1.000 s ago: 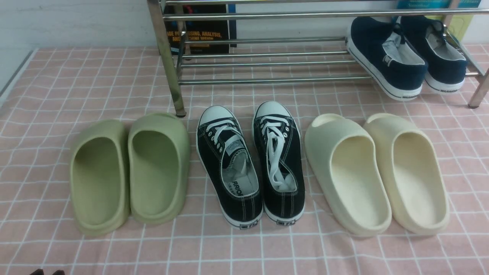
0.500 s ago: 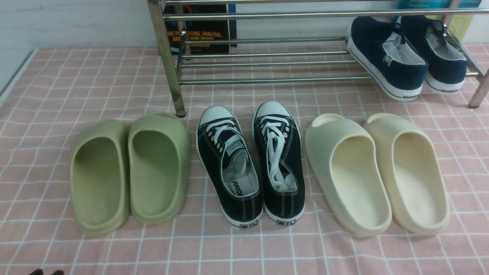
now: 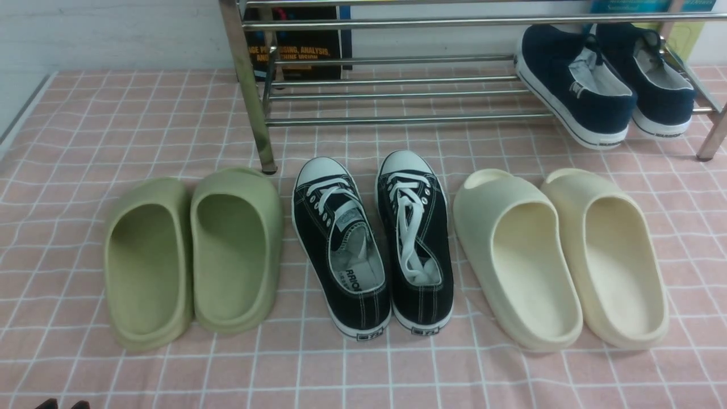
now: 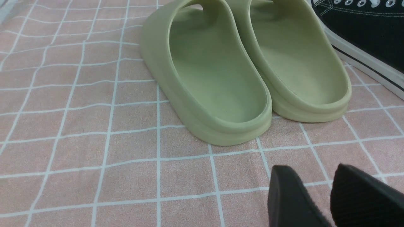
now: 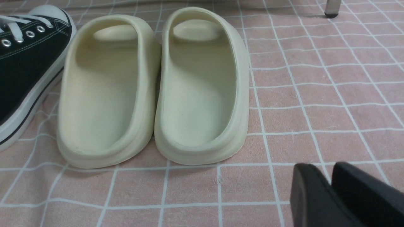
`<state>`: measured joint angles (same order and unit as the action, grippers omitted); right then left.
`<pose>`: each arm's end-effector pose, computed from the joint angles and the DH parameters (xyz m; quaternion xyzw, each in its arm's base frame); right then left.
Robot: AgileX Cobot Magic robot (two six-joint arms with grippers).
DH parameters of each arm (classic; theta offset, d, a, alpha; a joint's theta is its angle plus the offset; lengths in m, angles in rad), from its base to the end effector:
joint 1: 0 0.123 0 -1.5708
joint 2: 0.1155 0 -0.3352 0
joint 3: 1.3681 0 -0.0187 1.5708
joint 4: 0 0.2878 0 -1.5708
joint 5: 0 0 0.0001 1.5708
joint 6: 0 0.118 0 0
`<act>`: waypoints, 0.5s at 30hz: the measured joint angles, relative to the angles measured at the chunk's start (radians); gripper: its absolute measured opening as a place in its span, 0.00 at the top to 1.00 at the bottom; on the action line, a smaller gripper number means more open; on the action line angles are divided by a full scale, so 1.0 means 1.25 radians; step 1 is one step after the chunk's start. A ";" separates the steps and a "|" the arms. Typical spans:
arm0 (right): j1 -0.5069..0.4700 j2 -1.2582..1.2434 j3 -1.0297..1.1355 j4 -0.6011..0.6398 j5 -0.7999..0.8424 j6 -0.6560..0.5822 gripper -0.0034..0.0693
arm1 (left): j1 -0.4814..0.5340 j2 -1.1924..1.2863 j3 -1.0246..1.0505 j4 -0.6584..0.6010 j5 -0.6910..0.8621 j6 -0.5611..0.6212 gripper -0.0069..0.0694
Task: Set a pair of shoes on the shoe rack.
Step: Use the left arm to grab the shoe closest to it
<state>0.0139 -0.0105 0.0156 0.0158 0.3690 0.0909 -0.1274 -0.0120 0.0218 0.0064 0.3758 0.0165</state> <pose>0.0651 0.0016 0.1669 0.0350 0.8002 0.0380 0.5976 0.0644 -0.0080 0.1637 0.0595 0.8022 -0.0302 0.5934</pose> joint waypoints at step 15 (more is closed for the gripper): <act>0.000 0.000 0.000 -0.001 0.000 0.000 0.77 | 0.000 0.000 0.000 0.004 -0.001 0.000 0.60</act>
<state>0.0139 -0.0105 0.0156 0.0149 0.3690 0.0909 -0.1274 -0.0120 0.0218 0.0116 0.3741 0.0165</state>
